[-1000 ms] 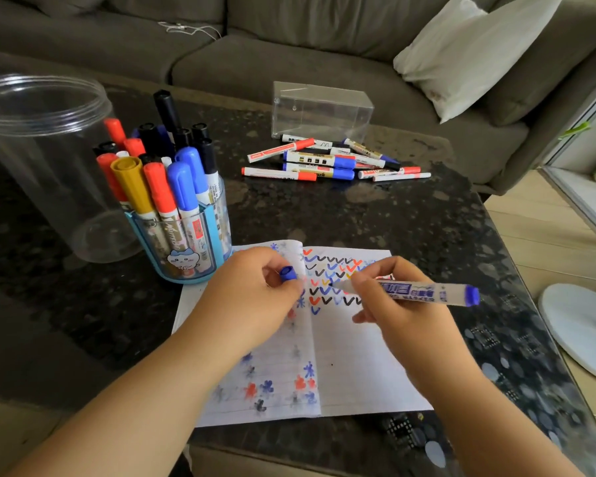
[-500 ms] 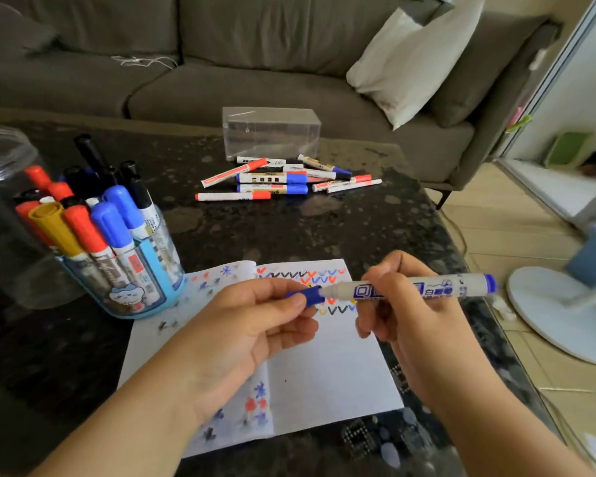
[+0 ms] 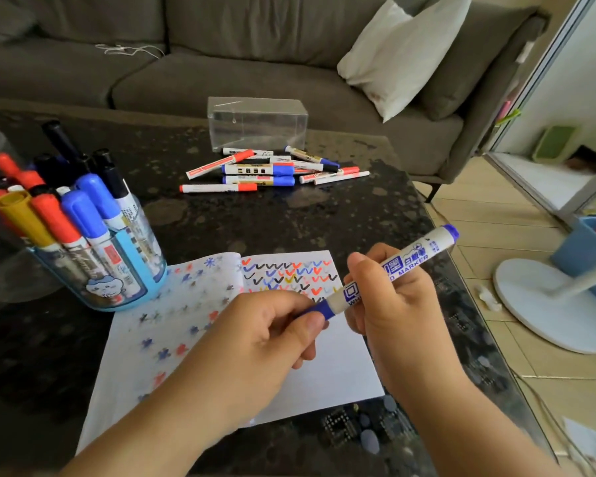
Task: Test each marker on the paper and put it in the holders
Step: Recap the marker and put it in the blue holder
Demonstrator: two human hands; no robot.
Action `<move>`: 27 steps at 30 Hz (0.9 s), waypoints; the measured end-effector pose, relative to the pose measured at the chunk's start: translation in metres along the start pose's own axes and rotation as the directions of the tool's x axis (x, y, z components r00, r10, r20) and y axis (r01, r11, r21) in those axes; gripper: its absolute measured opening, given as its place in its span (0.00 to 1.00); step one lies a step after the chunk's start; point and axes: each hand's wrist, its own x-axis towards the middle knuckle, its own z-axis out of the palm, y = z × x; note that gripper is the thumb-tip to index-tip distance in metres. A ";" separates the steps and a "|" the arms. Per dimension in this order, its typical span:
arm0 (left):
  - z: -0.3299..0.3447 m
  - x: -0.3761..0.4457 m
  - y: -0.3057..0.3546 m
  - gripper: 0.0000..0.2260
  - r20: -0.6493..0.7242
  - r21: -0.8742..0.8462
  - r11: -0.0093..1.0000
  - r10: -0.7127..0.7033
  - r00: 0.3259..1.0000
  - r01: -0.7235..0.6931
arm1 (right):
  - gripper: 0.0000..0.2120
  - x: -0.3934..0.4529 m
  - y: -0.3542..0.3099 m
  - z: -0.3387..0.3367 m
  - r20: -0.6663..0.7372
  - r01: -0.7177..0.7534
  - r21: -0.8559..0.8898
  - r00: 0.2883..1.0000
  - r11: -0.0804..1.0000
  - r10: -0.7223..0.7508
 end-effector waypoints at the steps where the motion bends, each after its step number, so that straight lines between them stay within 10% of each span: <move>1: 0.000 -0.002 0.000 0.08 -0.033 0.012 1.000 -0.007 0.999 0.007 | 0.18 0.000 0.001 0.003 0.005 -0.005 0.010 1.000 1.000 0.005; 12: -0.012 -0.008 -0.007 0.07 -0.091 0.148 0.988 -0.023 0.996 0.036 | 0.21 -0.001 0.008 0.023 0.037 -0.169 0.159 0.986 0.973 0.165; 18: -0.035 -0.008 -0.015 0.07 -0.272 0.235 0.971 0.031 0.962 0.035 | 0.17 0.002 0.008 0.035 0.106 -0.332 -0.204 0.928 0.921 0.358; 21: -0.054 -0.012 -0.020 0.07 -0.339 0.248 0.969 0.070 0.938 0.017 | 0.06 0.003 0.015 0.032 0.007 0.002 -0.619 1.000 0.785 0.003; 23: -0.063 -0.015 -0.022 0.07 -0.335 0.271 0.962 0.074 0.939 0.021 | 0.08 0.002 0.017 0.039 0.200 0.328 -0.729 0.942 0.601 -0.271; 27: -0.075 -0.027 -0.023 0.06 -0.257 0.287 0.958 0.065 0.964 0.012 | 0.14 -0.003 0.034 0.065 0.497 0.602 -0.680 0.798 0.418 -0.341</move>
